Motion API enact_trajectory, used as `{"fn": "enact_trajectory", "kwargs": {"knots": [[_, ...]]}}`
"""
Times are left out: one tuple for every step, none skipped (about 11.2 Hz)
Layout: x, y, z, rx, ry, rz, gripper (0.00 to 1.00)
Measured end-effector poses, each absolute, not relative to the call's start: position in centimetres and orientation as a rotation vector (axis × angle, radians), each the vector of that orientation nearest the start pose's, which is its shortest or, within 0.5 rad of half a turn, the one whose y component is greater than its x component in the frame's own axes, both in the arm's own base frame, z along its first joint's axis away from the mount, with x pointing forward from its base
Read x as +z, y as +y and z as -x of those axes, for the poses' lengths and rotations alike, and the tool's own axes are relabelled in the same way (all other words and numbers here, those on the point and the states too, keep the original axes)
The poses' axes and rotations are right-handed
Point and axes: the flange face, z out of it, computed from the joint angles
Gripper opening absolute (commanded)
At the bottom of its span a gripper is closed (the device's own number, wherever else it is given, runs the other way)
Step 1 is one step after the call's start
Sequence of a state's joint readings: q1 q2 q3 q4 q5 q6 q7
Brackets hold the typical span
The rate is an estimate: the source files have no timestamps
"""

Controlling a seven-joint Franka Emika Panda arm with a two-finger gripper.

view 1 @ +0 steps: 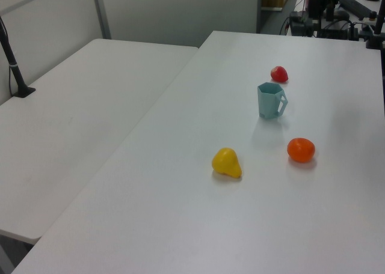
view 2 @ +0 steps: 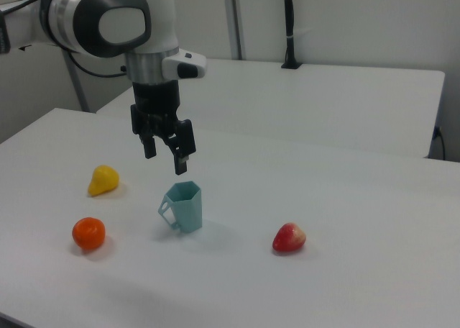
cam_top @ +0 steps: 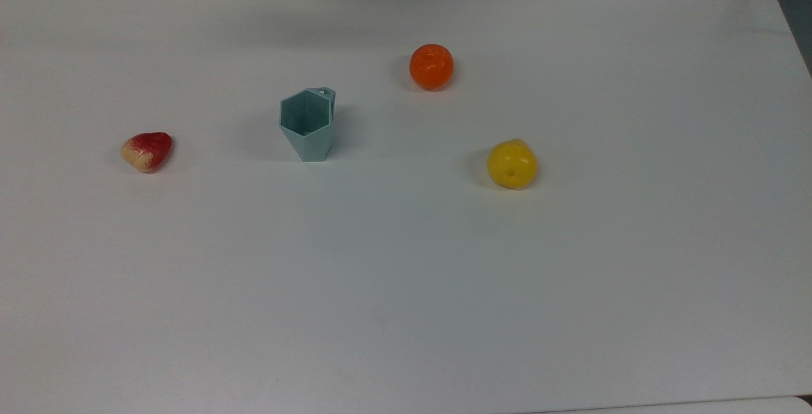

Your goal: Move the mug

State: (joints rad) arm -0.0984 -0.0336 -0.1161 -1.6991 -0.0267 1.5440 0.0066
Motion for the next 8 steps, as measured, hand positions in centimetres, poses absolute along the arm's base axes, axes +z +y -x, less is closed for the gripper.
{"fn": "enact_trajectory", "kwargs": {"knots": [[58.0,-11.7,-51.9,0.166,0.348,3.128,1.00],[57.9,-11.7,-51.2,0.105,0.347,3.130,1.00],[57.5,-11.5,-50.1,0.035,0.344,3.130,1.00],[56.8,-11.0,-48.8,-0.015,0.334,3.129,1.00],[55.7,-9.8,-48.0,-0.054,0.336,3.125,1.00],[54.4,-8.0,-47.8,-0.100,0.376,3.116,1.00],[52.9,-6.1,-48.0,-0.145,0.430,3.103,1.00],[51.4,-4.7,-48.1,-0.172,0.466,3.094,1.00]]}}
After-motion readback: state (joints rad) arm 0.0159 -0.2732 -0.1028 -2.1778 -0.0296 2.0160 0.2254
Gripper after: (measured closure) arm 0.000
